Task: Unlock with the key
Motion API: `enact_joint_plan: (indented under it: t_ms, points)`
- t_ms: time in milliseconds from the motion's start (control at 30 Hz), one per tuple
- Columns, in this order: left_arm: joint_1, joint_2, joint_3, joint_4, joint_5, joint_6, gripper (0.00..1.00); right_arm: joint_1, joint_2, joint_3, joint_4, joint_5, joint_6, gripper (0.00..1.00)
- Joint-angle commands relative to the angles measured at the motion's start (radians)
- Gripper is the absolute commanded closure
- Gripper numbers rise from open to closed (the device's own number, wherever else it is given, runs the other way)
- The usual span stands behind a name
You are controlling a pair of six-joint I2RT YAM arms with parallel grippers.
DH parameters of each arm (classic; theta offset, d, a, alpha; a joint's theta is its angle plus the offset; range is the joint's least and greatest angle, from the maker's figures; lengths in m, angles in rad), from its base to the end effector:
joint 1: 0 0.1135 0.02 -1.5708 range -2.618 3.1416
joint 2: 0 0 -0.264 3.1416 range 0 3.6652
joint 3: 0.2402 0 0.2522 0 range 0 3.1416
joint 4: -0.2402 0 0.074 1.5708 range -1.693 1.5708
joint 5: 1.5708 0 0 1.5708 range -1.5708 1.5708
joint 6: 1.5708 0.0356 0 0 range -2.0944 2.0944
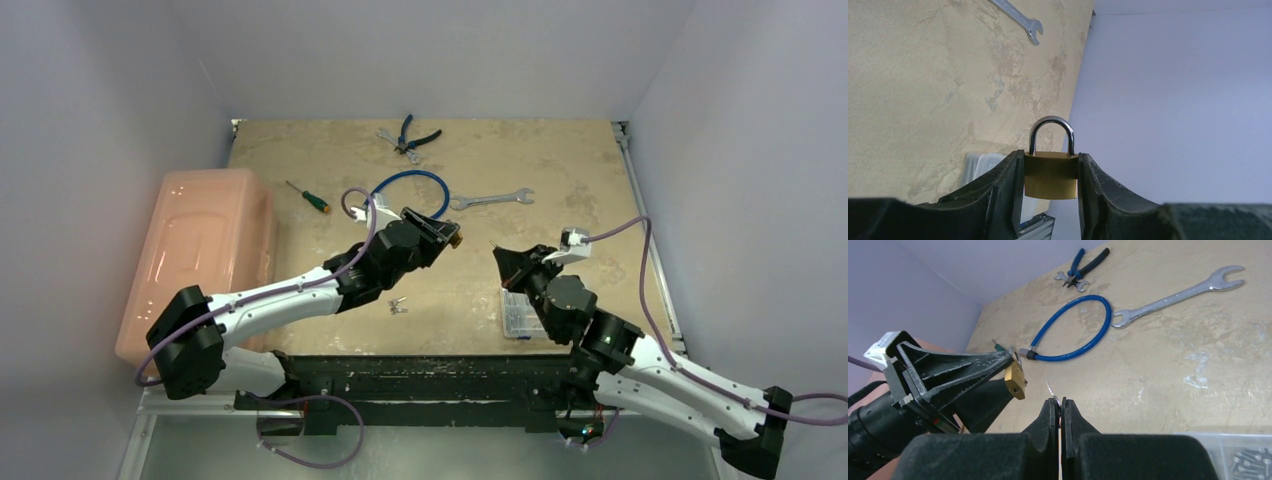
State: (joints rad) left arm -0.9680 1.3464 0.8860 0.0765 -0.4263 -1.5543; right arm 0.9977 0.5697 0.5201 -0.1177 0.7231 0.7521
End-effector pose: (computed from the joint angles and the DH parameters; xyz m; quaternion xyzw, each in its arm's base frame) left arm 0.1856 -0.2438 0.2759 -0.3474 0.7415 -0.4671 0.3336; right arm 0.0982 0.1087 0.2869 0.1391 0.7369 0.2902 0.5944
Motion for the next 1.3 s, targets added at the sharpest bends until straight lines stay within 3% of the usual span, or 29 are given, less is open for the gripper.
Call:
enact_joint_plan:
  t_ms: [0, 300, 667, 1267]
  points:
    - [0.002, -0.021, 0.049, -0.014, -0.014, -0.136, 1.00, 0.004, 0.017, -0.021, 0.187, -0.031, -0.053, 1.00]
    - [-0.014, -0.038, -0.039, 0.127, -0.073, -0.277, 1.00, 0.004, 0.108, -0.025, 0.288, -0.079, -0.053, 1.00]
    - [-0.045, -0.054, -0.039, 0.088, -0.196, -0.306, 1.00, 0.004, 0.229, 0.008, 0.345, -0.120, -0.038, 1.00]
    - [-0.046, -0.062, -0.063, 0.108, -0.209, -0.312, 1.00, 0.004, 0.255, 0.007, 0.404, -0.159, -0.069, 1.00]
